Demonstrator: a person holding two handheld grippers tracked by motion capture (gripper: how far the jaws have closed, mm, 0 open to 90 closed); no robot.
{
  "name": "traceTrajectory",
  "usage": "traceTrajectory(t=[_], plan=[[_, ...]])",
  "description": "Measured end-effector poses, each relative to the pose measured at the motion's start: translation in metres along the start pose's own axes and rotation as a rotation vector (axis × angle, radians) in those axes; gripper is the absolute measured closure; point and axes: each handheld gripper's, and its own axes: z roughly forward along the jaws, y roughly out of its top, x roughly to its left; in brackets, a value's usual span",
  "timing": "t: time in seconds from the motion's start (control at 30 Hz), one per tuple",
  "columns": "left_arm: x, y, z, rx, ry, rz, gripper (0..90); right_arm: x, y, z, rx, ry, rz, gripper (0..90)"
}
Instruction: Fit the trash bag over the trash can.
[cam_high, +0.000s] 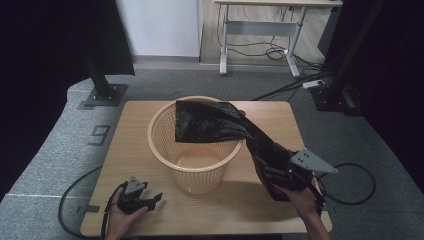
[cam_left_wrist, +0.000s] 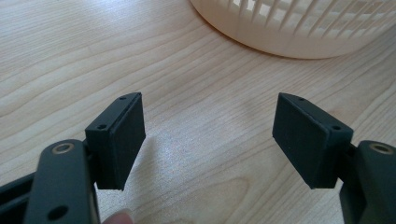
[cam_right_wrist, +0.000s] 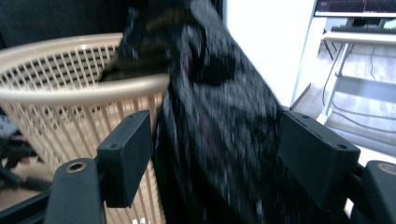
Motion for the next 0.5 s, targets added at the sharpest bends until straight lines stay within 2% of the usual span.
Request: traceTrajectory(t=[0.17, 0.27, 0.37, 0.5], plan=[[-0.001, 0.000, 0.001, 0.001, 0.000, 0.003, 25.0, -0.009, -0.022, -0.011, 0.021, -0.026, 0.028, 25.0], [-0.002, 0.001, 0.002, 0.002, 0.000, 0.005, 25.0, -0.013, -0.033, -0.015, 0.045, -0.022, 0.045, 27.4], [-0.003, 0.001, 0.002, 0.003, 0.000, 0.007, 25.0, -0.019, -0.042, -0.016, 0.068, -0.030, 0.040, 36.9], [-0.002, 0.001, 0.001, 0.001, 0.002, 0.004, 25.0, -0.024, -0.045, -0.014, 0.102, -0.073, 0.044, 53.7]])
